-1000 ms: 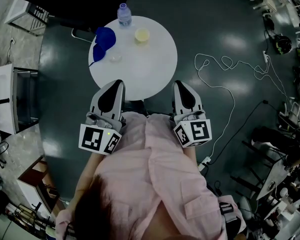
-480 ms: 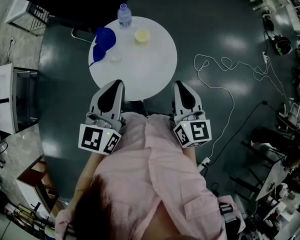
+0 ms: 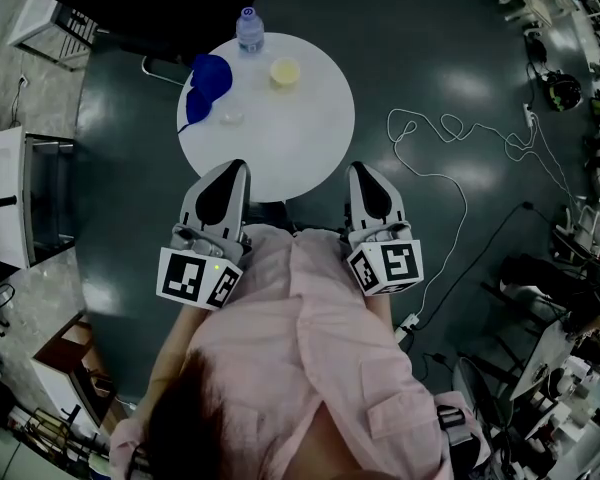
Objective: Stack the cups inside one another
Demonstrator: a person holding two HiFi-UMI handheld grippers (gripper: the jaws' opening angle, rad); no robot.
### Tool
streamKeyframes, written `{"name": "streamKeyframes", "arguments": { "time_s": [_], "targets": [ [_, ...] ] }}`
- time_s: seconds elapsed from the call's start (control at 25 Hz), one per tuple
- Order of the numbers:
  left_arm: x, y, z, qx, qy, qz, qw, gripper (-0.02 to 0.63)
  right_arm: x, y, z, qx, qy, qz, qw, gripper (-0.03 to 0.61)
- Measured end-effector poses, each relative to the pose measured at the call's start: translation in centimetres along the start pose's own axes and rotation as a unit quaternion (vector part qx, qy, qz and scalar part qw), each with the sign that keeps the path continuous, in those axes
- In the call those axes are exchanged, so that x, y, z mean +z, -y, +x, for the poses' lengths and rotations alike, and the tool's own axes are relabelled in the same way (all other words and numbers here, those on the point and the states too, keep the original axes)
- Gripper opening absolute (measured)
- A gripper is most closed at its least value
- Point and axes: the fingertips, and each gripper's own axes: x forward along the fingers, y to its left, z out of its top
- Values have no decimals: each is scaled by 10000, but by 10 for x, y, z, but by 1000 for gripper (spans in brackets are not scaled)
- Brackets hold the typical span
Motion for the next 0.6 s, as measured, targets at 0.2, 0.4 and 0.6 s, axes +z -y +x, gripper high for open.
{"name": "streamKeyframes", "arguments": {
  "time_s": [0.2, 0.4, 0.6],
  "targets": [
    [0, -5, -2, 12, -8, -59, 10000, 17, 0, -2, 1, -56, -23, -18, 10000, 32],
    [-4, -11, -5, 19, -84, -133, 9999, 17, -4, -6, 3, -79, -123, -13, 9999, 32],
    [-7, -25, -10, 68, -149, -323, 9993, 17, -13, -18, 10, -69, -393, -52, 9992, 32]
  ]
}}
